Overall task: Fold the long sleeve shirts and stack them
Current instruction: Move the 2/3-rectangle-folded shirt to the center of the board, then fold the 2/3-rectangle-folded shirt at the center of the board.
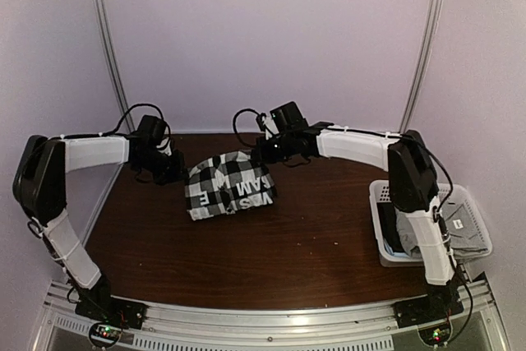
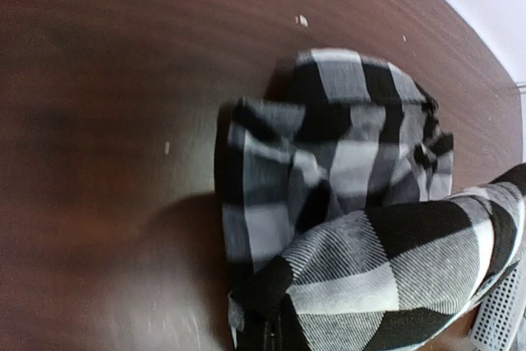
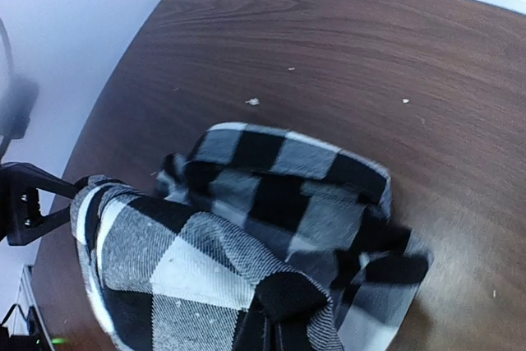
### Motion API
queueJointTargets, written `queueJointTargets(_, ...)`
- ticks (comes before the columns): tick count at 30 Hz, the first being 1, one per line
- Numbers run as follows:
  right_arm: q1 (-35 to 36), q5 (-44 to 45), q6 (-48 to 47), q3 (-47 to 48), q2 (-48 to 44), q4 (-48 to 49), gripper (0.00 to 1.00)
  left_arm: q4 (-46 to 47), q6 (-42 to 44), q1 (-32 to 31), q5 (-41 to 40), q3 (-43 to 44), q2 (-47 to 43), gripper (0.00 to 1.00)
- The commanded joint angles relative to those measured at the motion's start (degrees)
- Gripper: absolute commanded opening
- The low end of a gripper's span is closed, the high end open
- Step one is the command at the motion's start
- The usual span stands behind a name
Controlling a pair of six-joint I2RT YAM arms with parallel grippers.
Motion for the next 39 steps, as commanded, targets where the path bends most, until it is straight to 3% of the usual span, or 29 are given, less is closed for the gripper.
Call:
queueJointTargets(1,-4.0,-3.9,3.7,9.5,12.7,3.6,0.0,10.1,5.5,1.5,5.3,10.8,16.0,0.0)
queueJointTargets(5,-5.5,-6.7,6.0,12.4,18.4,4.9,0.0,13.5,3.2,1.3,8.2,14.6,22.7,0.0)
queueJointTargets(10,-4.7,-8.7,6.1,1.6,13.8,9.8,0.0,16.8,-0.5,-1.4,8.8,9.4,20.6,0.0)
queueJointTargets(17,-2.9,-8.5,3.2,-20.9,-0.8,15.4,0.0,19.3,-7.5,-8.5,2.5,-5.7,6.0,0.0)
queueJointTargets(24,-2.8,-7.3,0.4,-31.1,-12.0,17.1,0.0,17.7,-9.7,-11.1,-2.0,-10.9,-4.9,0.0)
queueJointTargets(31,-5.2,-6.0,0.6,-30.6,-11.9,17.9,0.0,16.5,-5.8,-8.3,-2.7,-5.1,-0.8,0.0)
queueJointTargets(39,-7.8,-6.1,0.4,-20.6,-4.4,17.2,0.0,17.4,-2.4,-2.2,-0.3,2.6,8.9,0.0)
